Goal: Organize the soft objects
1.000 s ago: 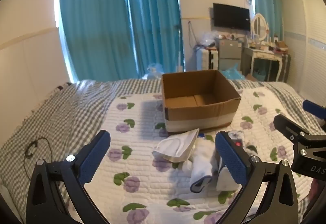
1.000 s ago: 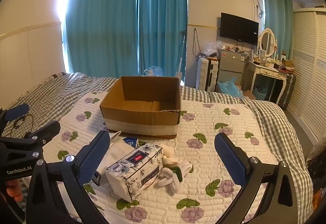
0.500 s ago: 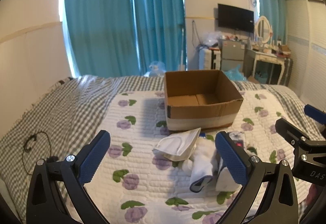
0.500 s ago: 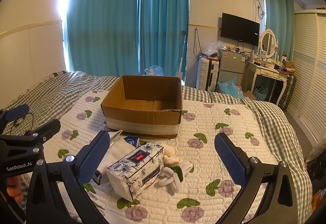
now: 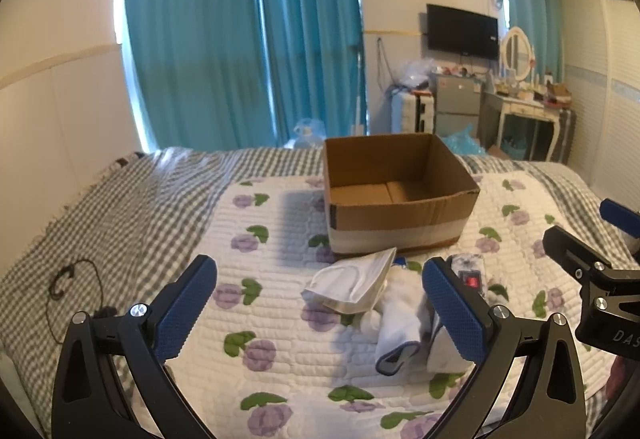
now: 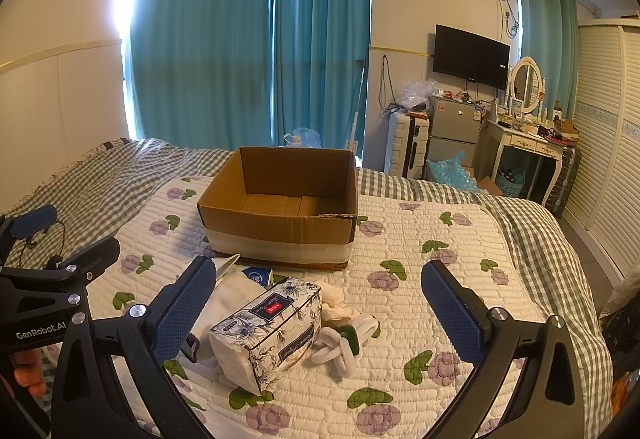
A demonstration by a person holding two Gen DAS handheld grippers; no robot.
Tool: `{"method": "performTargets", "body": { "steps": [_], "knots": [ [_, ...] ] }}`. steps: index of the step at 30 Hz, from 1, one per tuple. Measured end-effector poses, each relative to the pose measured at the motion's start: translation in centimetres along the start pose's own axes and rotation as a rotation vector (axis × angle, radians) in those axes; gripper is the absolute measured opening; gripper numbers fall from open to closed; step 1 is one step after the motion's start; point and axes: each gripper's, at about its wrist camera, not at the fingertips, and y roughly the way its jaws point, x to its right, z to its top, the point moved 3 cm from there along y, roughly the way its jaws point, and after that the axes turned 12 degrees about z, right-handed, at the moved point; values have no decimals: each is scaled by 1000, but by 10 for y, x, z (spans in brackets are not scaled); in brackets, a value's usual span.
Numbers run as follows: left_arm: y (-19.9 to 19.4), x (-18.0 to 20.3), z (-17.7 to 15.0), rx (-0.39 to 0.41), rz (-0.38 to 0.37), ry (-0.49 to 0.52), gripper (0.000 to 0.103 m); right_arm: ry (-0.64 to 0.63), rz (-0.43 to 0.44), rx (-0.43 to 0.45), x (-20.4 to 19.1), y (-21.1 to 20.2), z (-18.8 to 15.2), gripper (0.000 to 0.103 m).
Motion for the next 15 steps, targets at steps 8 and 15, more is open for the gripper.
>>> {"method": "performTargets", "body": {
  "steps": [8, 15],
  "knots": [
    [2, -2, 0, 5, 8, 9, 103, -17, 7, -1, -5, 1, -1, 103],
    [3, -4, 1, 5, 10, 13, 103, -15, 5, -5, -5, 3, 0, 103]
  ]
}}
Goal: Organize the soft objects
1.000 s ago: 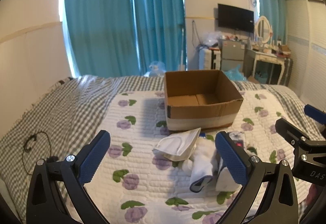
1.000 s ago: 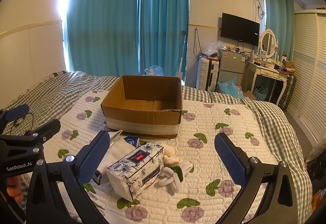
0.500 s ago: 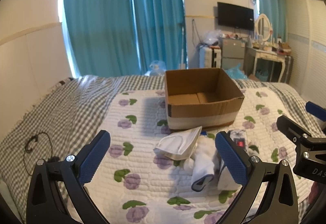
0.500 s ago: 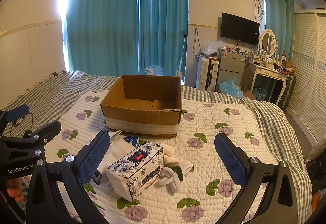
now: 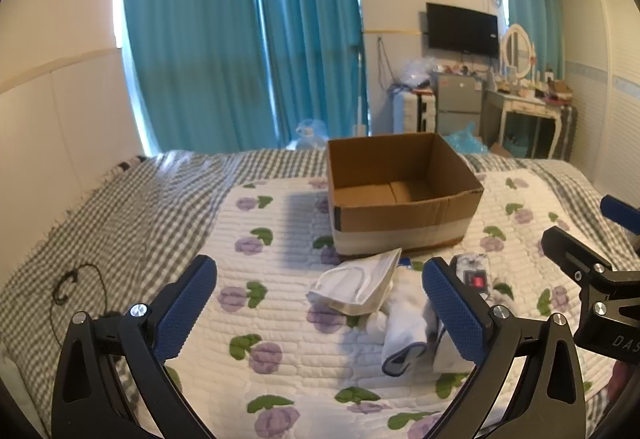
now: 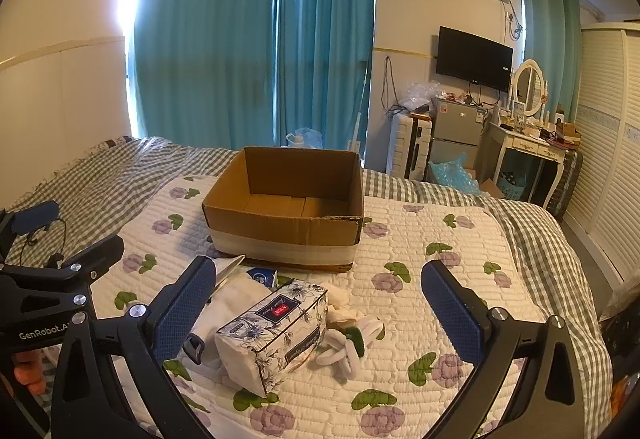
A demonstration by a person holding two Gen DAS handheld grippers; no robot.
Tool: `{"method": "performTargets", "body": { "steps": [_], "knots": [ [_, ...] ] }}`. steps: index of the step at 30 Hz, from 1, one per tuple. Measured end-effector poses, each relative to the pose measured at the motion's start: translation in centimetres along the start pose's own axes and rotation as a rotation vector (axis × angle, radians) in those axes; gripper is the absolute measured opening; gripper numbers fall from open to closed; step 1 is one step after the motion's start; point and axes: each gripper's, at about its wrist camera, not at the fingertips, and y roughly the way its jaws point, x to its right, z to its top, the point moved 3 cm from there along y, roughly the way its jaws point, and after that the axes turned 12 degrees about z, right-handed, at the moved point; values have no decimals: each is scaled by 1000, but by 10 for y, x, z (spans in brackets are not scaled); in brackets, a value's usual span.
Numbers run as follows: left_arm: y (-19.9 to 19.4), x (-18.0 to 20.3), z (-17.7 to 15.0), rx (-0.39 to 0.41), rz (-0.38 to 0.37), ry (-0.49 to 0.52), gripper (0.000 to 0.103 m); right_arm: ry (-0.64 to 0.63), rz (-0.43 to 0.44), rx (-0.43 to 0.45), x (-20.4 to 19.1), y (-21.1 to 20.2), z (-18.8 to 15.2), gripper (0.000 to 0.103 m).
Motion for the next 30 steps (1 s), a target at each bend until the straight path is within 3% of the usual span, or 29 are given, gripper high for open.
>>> {"method": "performTargets", "body": {
  "steps": [30],
  "knots": [
    [-6, -4, -2, 17, -4, -9, 103, -6, -15, 0, -2, -1, -2, 103]
  ]
}}
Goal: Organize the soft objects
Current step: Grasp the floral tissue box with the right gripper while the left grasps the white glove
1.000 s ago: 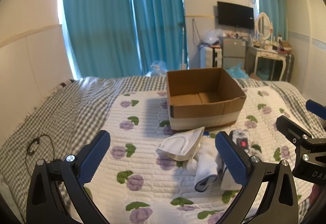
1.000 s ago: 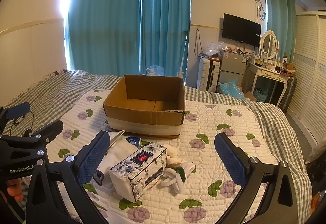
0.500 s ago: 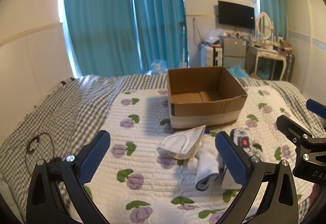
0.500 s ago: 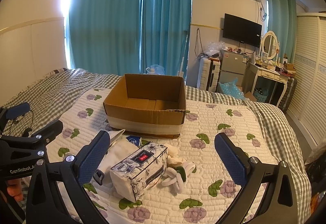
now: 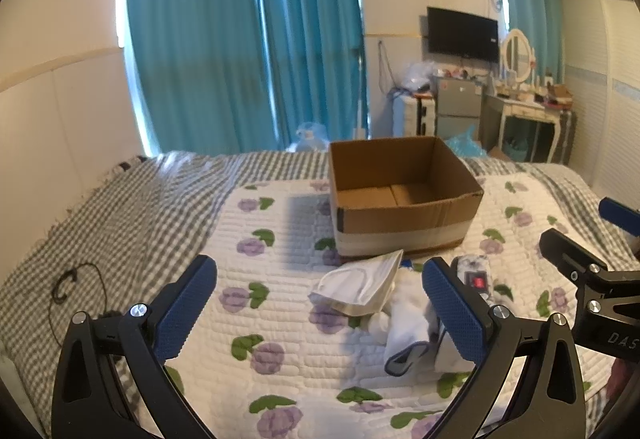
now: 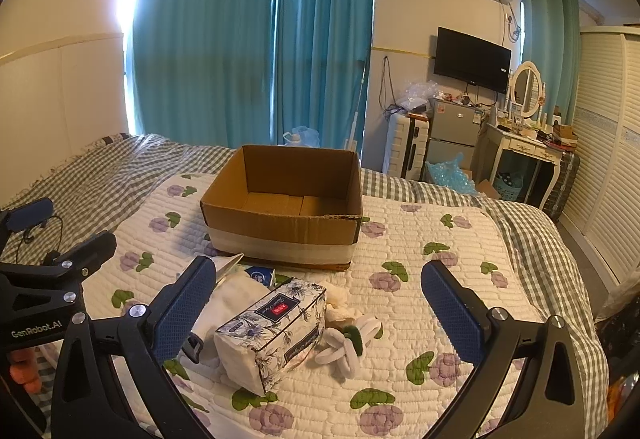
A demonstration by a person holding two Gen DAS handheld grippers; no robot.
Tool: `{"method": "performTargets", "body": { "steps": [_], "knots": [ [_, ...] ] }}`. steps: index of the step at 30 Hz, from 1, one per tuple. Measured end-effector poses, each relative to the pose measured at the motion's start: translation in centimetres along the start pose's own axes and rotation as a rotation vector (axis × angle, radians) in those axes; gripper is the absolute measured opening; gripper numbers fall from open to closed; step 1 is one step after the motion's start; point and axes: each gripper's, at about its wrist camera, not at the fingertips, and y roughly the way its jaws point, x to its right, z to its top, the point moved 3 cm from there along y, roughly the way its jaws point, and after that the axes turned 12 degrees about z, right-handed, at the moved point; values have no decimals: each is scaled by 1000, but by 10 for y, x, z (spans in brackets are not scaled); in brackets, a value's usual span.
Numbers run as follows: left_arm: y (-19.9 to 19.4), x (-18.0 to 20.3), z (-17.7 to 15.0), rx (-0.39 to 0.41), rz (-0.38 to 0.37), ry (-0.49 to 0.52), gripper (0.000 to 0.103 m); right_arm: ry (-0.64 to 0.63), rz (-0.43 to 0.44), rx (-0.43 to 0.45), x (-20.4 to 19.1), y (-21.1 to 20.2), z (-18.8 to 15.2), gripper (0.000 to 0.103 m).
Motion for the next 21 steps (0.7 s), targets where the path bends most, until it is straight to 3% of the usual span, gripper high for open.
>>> {"method": "performTargets", "body": {
  "steps": [5, 8, 13, 18, 21],
  "knots": [
    [-5, -2, 2, 17, -17, 4, 103, 6, -2, -15, -3, -1, 1, 103],
    [1, -7, -2, 2, -6, 16, 103, 56, -9, -78, -1, 12, -8, 103],
    [24, -14, -23, -99, 0, 6, 103, 85, 8, -243, -13, 51, -34, 103],
    [43, -11, -46, -172, 14, 38, 103, 78, 16, -315, -23, 78, -51, 103],
    [53, -8, -55, -205, -1, 53, 103, 95, 28, -344, -24, 92, -57, 94]
  ]
}}
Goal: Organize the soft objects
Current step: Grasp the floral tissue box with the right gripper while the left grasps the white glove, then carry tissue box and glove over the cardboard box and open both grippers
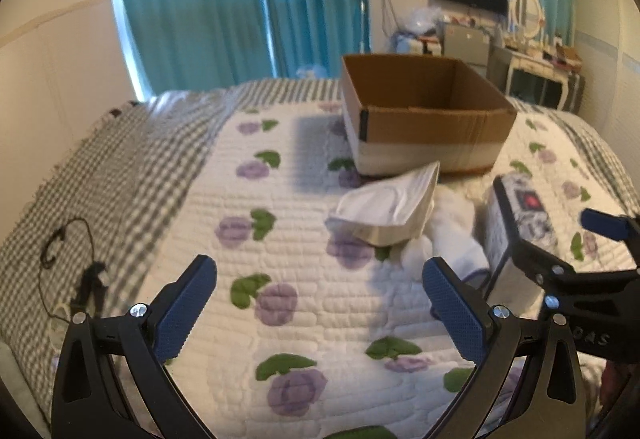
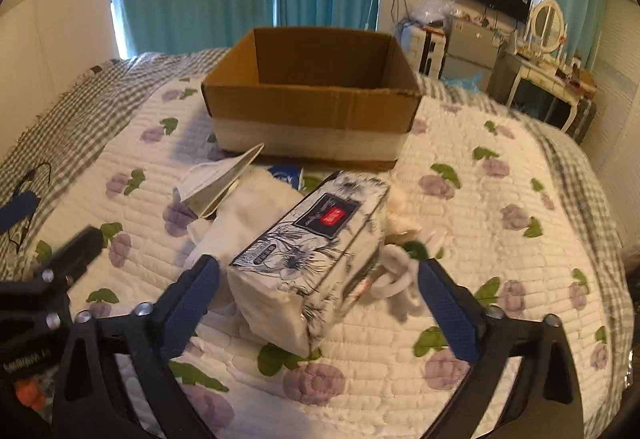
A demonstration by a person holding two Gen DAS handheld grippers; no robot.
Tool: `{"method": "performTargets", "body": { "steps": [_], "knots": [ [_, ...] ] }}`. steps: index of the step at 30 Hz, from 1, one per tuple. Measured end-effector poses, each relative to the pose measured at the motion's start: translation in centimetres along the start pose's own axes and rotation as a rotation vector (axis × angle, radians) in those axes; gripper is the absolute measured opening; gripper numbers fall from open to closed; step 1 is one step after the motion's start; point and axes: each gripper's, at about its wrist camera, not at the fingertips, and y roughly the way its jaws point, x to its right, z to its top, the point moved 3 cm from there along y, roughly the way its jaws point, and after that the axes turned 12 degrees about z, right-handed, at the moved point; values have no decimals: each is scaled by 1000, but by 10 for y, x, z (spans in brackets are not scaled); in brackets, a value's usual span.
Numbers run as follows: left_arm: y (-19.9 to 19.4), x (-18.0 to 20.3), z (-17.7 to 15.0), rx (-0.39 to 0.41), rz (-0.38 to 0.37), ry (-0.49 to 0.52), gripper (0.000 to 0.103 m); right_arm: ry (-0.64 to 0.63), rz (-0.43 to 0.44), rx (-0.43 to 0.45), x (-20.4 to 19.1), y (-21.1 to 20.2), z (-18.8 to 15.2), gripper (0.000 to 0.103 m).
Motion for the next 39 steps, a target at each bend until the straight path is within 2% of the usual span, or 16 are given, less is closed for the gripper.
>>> {"method": "performTargets", "body": {
  "steps": [3, 5, 8, 11, 13, 14, 16, 18, 20, 21, 23, 26, 32, 39],
  "knots": [
    [9, 7, -3, -26, -30, 12, 103, 11, 27, -21, -3, 16, -1, 83],
    [13, 13, -2, -36, -48, 28, 103, 17, 59, -35, -3, 19, -2, 55],
    [14, 23, 0, -47, -80, 50, 103, -7, 27, 7, 3, -2, 3, 46],
    [13, 41, 3, -48, -130, 75, 103, 6, 3, 88, 17, -29, 13, 44],
    [14, 58, 5, -58, -162, 102, 100, 9, -47, 126, 29, -39, 17, 44],
    [15, 65, 6, -61, -173, 115, 90, 12, -66, 131, 35, -41, 17, 43],
    [17, 87, 6, -67, -208, 169, 82, 35, -72, 118, 47, -35, 14, 43],
    [24, 101, 3, -93, -209, 216, 71, 59, -56, 97, 56, -27, 10, 43],
    [32, 109, 0, -126, -205, 241, 50, 57, -54, 95, 59, -23, 10, 43],
    [38, 111, -3, -151, -211, 246, 47, 52, -50, 98, 58, -21, 12, 43],
    [46, 111, -6, -189, -210, 244, 35, 48, -42, 102, 59, -20, 13, 43],
    [46, 106, -4, -181, -229, 222, 28, 41, -37, 104, 58, -18, 12, 43],
    [31, 98, 6, -158, -228, 218, 26, 9, -47, 123, 50, -39, 17, 42],
    [-19, 71, 31, -54, -232, 183, 26, -41, -27, 194, 27, -80, 31, 42]
  ]
}}
